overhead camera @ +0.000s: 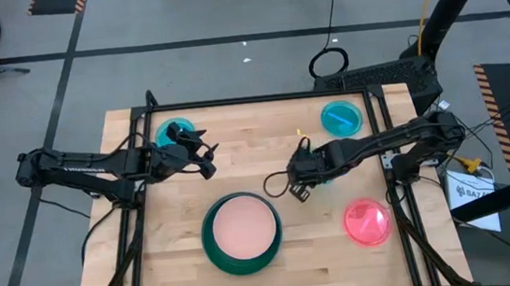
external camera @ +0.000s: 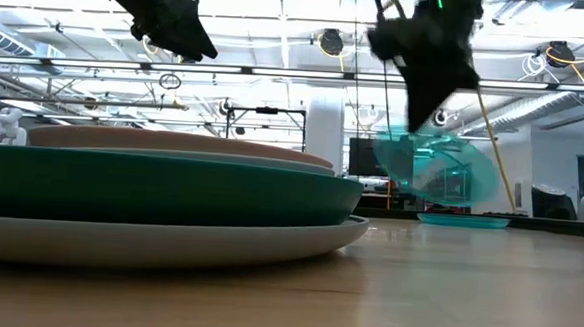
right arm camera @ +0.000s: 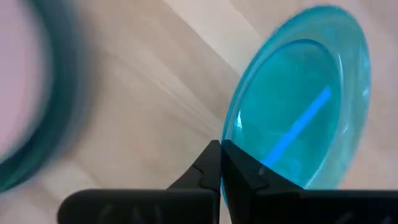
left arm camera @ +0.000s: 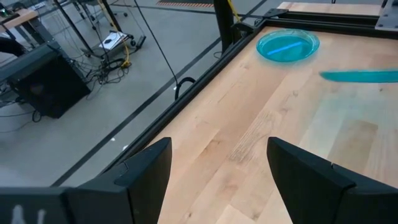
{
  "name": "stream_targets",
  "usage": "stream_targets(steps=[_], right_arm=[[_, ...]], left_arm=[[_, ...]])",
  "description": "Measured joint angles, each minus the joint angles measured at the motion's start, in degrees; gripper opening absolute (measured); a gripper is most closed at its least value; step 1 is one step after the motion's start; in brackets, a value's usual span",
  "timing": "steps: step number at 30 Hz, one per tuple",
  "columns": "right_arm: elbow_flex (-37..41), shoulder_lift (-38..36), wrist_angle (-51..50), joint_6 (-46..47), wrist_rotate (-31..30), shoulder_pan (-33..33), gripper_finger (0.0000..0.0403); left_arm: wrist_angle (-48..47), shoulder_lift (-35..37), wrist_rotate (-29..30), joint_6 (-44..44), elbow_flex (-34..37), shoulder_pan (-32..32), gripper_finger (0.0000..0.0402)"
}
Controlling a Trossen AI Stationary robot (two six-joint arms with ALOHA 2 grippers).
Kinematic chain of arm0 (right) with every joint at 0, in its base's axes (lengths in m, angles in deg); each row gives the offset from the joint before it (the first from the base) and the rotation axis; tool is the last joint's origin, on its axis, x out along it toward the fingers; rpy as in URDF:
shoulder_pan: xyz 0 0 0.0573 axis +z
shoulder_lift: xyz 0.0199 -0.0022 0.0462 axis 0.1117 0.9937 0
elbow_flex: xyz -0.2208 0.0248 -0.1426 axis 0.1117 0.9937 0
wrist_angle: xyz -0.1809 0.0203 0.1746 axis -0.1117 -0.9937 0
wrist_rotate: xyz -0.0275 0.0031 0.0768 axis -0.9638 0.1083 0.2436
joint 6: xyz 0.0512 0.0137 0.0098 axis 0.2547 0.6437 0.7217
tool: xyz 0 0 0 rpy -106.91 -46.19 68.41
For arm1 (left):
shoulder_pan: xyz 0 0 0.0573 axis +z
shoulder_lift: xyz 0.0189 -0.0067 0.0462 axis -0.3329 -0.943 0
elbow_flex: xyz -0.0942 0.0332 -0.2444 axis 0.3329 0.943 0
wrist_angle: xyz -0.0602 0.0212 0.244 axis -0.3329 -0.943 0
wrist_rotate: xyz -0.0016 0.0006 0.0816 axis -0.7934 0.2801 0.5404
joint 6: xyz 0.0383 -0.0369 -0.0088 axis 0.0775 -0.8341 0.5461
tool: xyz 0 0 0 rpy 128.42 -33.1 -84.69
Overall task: Stack plastic plates
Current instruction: Stack the bottom blue plate on top of the light orange plate
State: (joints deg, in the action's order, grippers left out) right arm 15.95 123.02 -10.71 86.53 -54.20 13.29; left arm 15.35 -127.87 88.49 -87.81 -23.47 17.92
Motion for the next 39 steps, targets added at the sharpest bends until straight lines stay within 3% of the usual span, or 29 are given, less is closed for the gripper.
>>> stream_targets(steps=[3, 8, 14, 28, 39], right_arm=[[-3.58, -0.06, 3.31, -10.10, -1.21, 2.45, 0.0001], [-5.00, -0.04, 17.63, -28.93, -1.02, 6.99, 0.0001], [-5.04, 2.22, 27.68, -42.54, 2.86, 10.78, 0.0001], [-5.02, 10.37, 34.10, -48.79, 12.45, 12.00, 0.0002], [-5.02, 10.56, 36.47, -50.26, 12.37, 11.85, 0.0061]], left_arm=[[-0.01, 0.00, 0.00, 0.11, 0.00, 0.00, 0.0267], [-0.01, 0.00, 0.00, 0.44, 0.00, 0.00, 0.0267], [0.04, 0.00, 0.00, 0.50, 0.00, 0.00, 0.0267], [0.07, 0.00, 0.00, 0.46, 0.00, 0.00, 0.0267], [0.03, 0.00, 0.00, 0.37, 0.00, 0.00, 0.0267]])
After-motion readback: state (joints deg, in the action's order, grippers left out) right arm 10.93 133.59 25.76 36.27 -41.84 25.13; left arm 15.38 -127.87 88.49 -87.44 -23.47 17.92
